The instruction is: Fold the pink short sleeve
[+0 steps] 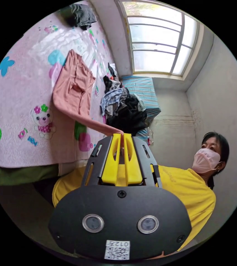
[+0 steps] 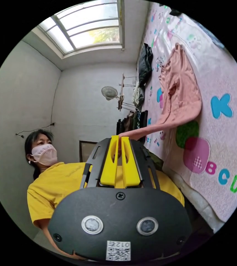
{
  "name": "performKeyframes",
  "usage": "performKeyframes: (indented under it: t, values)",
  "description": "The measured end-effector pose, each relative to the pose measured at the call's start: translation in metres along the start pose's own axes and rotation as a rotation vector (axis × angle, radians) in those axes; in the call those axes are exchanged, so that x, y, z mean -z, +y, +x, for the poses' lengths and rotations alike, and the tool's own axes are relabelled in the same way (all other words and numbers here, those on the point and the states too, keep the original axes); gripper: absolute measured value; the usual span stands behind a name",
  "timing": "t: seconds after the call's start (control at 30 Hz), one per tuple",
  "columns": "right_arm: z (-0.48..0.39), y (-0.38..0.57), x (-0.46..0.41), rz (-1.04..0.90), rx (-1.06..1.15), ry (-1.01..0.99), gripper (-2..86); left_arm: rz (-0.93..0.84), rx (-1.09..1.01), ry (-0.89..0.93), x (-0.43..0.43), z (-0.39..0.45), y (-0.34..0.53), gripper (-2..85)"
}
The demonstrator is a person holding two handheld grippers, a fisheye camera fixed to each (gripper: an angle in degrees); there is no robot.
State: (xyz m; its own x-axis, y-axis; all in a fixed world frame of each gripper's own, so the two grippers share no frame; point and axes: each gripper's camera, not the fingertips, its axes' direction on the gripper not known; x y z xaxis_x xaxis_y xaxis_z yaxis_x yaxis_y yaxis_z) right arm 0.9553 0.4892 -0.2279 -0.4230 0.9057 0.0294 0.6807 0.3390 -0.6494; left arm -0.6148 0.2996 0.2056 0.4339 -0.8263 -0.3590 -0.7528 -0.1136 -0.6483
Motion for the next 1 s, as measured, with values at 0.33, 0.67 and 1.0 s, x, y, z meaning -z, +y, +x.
performKeyframes:
  t: [0.33,0.67,1.0]
  values:
    - [-0.017,-0.181,-0.016,0.060,0.045,0.092,1.1,-0.013,-0.064,-0.002,-0.026,0.027,-0.194,0.8]
    - [0.082,-0.414,-0.057,0.064,-0.181,0.264,2.5,-0.012,0.117,-0.130,-0.076,-0.047,-0.431,2.7]
    - [0.096,-0.421,-0.068,0.273,-0.173,0.454,7.4,0.262,0.117,-0.015,-0.071,-0.084,-0.469,8.2]
